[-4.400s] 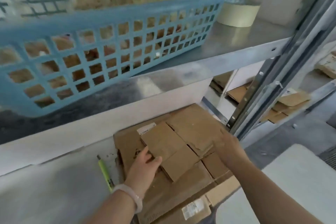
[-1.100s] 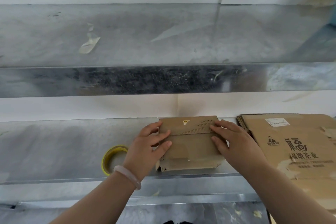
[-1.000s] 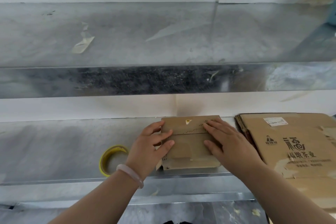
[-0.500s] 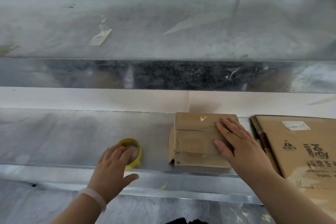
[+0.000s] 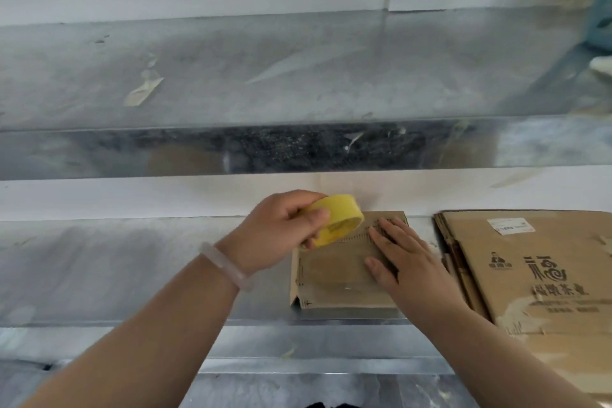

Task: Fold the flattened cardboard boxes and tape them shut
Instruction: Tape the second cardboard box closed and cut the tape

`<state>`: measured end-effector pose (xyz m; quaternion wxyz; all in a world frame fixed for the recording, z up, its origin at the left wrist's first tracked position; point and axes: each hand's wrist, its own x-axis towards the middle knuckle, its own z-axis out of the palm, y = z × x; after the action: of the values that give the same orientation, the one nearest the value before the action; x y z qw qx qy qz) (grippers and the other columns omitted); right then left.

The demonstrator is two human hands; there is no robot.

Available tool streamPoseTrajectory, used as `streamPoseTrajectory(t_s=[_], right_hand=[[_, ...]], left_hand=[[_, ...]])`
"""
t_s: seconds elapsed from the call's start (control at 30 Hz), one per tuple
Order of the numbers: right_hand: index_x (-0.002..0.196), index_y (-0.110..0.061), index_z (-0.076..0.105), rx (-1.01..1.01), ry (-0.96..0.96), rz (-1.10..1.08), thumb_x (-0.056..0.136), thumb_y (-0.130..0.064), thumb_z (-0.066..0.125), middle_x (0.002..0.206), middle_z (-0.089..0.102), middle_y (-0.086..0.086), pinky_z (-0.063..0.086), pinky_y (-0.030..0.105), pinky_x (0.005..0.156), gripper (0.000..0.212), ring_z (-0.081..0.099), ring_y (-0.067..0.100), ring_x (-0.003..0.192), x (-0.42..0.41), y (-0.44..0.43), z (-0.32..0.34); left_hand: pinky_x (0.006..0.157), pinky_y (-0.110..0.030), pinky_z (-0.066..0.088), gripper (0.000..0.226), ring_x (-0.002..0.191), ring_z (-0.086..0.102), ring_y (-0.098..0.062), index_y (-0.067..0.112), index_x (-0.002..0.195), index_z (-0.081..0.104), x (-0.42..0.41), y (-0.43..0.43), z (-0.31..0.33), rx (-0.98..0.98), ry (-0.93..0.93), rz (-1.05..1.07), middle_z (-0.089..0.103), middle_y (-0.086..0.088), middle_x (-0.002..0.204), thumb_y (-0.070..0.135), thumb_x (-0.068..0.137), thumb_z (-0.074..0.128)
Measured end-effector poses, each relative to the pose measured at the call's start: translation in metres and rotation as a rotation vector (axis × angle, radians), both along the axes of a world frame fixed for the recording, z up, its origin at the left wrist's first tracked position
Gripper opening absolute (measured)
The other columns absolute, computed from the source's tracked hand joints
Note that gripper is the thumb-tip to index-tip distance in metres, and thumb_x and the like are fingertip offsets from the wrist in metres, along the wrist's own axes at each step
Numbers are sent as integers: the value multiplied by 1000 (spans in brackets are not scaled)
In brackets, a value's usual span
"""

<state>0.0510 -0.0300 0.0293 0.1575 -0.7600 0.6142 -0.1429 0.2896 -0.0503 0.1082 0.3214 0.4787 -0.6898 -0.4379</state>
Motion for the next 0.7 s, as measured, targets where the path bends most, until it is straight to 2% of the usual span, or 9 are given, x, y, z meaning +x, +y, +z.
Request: streamPoseTrajectory(t_s=[0.07,0.13,0.23,0.27,0.33,0.4,0.5,0.6,0.7], right_hand=[[150,-31,37,7,-16,13,95,-58,41,161,19,-16,3,28,123,61,3,2,149,-1,-1,0],[150,-28,38,33,-25,29,96,-57,44,161,19,-15,6,33,123,61,3,3,149,-2,-3,1],[149,-31,40,97,-106,42,95,-51,51,158,27,-17,9,34,123,58,12,2,148,-8,-8,6],[145,-33,45,115,-199,15,96,-47,52,151,38,-19,17,33,120,51,23,2,144,-10,-10,11],[123,-44,63,121,-484,-96,98,-42,51,114,59,-35,36,19,101,28,48,-5,117,-13,-12,25],[99,-49,70,104,-621,-172,97,-45,52,82,60,-42,37,3,77,18,56,-15,91,-13,-16,40],[94,-36,76,176,-588,-217,92,-47,60,79,67,-25,42,10,66,20,60,-6,81,-11,-24,51],[83,-33,73,210,-597,-288,88,-41,67,82,71,-16,45,16,65,11,62,0,80,-10,-29,54],[73,-30,69,227,-636,-335,87,-35,70,78,72,-10,52,24,71,15,65,10,82,-10,-30,57]], left_hand=[[62,-24,53,22,58,60,-6,14,110,69,-25,-18,-4,45,-138,-27,62,6,68,24,97,55],[58,-22,50,26,53,57,-5,5,104,69,-36,-30,-9,66,-191,-14,58,9,62,26,96,55],[55,-21,50,28,51,58,-5,8,96,70,-37,-41,-10,92,-212,-31,59,12,55,33,94,57],[54,-21,50,30,51,59,-5,11,94,70,-37,-43,-9,103,-218,-44,60,13,55,37,91,57],[54,-24,51,32,54,60,-7,15,92,71,-40,-46,-8,121,-229,-63,62,12,58,43,87,57],[57,-26,53,27,57,60,-7,18,90,71,-46,-47,-9,109,-268,-77,64,12,61,41,90,58],[52,-20,49,28,52,58,-5,14,86,69,-53,-49,-8,64,-348,-94,60,12,58,39,93,57],[50,-16,46,31,51,58,-3,12,86,68,-55,-51,-6,43,-393,-113,59,10,59,40,93,57],[51,-17,47,32,52,59,-3,13,86,67,-57,-50,-5,24,-426,-130,62,5,64,42,92,57]])
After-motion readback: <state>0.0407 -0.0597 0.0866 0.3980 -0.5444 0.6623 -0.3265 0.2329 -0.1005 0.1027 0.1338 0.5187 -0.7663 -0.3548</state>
